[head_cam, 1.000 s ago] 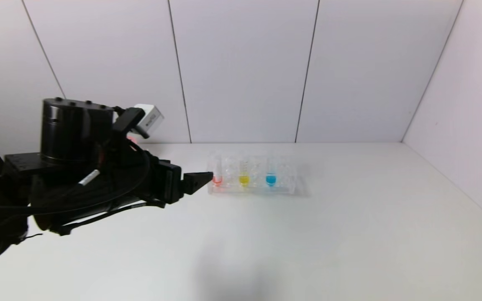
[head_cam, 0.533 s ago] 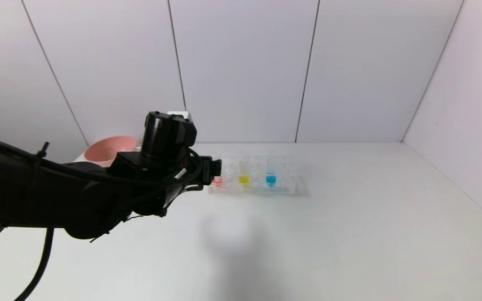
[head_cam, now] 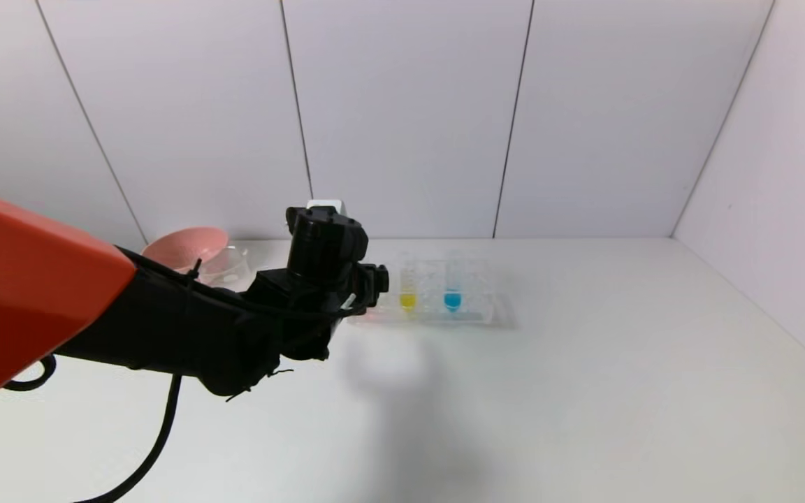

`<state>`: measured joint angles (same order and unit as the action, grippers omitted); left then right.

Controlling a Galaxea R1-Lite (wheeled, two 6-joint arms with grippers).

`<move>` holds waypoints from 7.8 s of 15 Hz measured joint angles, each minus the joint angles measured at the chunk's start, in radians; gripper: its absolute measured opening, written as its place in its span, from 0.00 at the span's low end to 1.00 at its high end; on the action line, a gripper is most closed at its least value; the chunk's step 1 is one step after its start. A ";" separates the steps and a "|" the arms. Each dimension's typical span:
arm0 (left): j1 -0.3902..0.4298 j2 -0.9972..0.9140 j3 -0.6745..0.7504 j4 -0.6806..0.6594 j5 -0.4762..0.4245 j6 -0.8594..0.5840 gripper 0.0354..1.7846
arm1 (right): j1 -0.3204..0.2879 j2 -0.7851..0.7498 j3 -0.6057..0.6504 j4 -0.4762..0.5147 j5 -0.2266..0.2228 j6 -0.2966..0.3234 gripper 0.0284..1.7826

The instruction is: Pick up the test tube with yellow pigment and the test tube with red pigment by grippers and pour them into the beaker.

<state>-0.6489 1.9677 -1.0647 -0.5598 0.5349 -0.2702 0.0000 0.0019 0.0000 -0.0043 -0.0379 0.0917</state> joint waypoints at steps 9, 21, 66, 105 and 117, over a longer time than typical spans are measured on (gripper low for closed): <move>0.009 0.127 -0.059 -0.105 0.035 0.024 0.99 | 0.000 0.000 0.000 0.000 0.000 0.000 0.96; 0.003 0.168 -0.082 -0.146 0.036 0.036 0.23 | 0.000 0.000 0.000 0.000 0.000 0.000 0.96; 0.809 -0.030 -0.621 1.064 -0.773 1.085 0.23 | 0.000 0.000 0.000 0.000 0.000 0.000 0.96; 0.493 0.197 -0.959 1.377 0.161 1.386 0.23 | 0.000 0.000 0.000 0.000 0.000 0.000 0.96; 0.456 0.204 -0.958 1.338 0.264 1.426 0.23 | 0.000 0.000 0.000 0.000 0.000 0.000 0.96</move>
<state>-0.1932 2.1715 -2.0228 0.7783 0.7994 1.1555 0.0000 0.0019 0.0000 -0.0043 -0.0383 0.0917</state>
